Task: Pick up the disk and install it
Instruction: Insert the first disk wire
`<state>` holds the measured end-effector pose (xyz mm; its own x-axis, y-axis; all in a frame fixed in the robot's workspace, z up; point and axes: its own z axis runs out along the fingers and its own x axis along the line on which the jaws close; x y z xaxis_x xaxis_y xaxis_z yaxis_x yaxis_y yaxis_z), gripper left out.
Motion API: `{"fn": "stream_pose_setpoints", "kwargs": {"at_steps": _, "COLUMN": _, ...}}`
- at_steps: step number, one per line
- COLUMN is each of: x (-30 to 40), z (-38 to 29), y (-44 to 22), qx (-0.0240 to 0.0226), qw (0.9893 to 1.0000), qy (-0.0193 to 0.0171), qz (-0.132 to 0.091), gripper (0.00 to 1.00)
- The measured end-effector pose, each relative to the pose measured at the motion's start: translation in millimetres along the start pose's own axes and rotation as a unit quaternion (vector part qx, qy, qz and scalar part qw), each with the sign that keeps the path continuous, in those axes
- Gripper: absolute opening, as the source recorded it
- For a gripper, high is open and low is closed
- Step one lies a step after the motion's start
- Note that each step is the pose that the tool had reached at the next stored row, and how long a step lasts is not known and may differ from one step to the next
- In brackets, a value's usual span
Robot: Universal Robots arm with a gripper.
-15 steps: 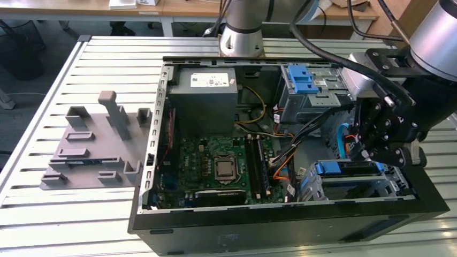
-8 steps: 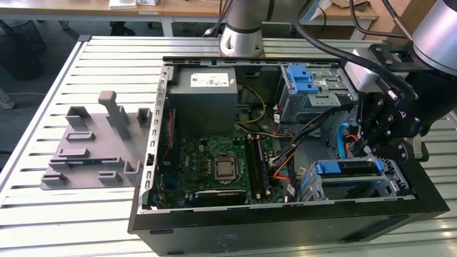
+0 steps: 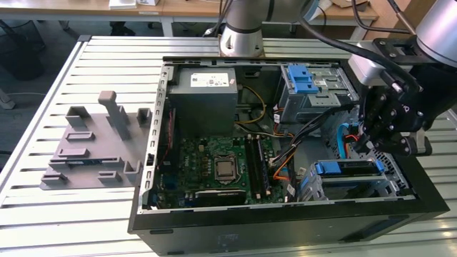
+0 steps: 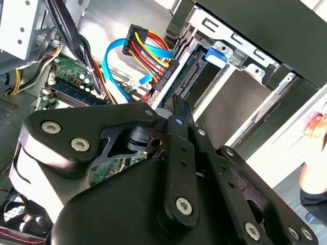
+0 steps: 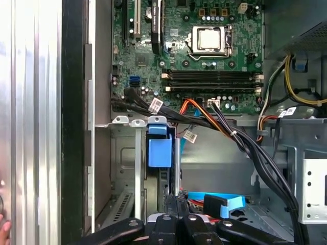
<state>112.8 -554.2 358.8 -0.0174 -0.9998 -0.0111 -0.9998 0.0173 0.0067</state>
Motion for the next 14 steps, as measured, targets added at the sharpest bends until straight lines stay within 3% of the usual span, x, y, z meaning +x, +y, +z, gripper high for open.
{"fn": "stream_pose_setpoints", "kwargs": {"at_steps": 10, "x": -10.9, "z": -0.2, "y": -7.6, "qx": 0.0, "qw": 1.0, "qy": 0.0001, "qz": 0.0, "gripper": 0.11}}
{"fn": "stream_pose_setpoints", "kwargs": {"at_steps": 14, "x": -12.3, "z": 0.0, "y": -8.3, "qx": 0.0, "qw": 1.0, "qy": 0.0, "qz": 0.001, "gripper": 0.11}}
